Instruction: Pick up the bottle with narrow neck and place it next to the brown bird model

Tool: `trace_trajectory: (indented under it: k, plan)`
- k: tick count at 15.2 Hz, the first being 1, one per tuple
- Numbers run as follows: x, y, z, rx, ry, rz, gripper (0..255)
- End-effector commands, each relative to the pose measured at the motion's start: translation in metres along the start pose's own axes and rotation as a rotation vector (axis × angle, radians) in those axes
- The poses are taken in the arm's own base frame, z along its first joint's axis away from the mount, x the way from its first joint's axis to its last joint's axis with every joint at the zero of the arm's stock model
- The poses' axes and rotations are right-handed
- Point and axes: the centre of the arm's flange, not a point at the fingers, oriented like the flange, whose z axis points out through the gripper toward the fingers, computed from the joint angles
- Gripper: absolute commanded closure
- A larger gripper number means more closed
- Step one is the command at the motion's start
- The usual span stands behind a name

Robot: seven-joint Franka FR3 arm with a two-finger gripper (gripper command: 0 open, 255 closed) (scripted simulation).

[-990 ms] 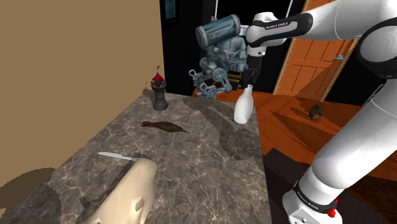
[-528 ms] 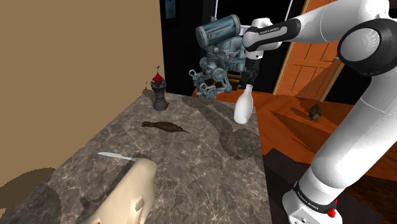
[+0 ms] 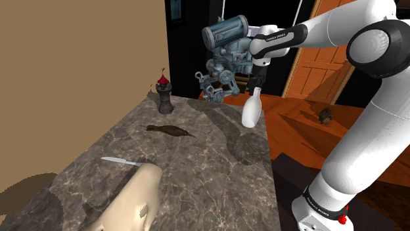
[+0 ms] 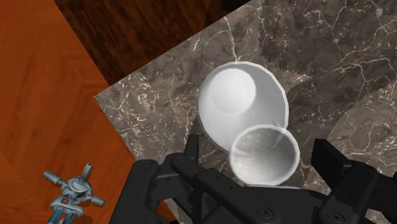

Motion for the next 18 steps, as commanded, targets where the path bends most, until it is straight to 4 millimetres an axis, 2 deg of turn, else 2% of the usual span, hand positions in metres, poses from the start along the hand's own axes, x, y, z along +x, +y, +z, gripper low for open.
trace_trajectory:
  k: [1,3,4,13,18]
  plan:
    - [0.0,0.0,0.0,0.0,0.0,0.0,0]
    - [0.0,0.0,0.0,0.0,0.0,0.0,0]
    - [0.0,0.0,0.0,0.0,0.0,0.0,255]
    - [0.0,0.0,0.0,0.0,0.0,0.0,255]
    - [-0.001,0.0,-0.026,0.0,0.0,0.0,255]
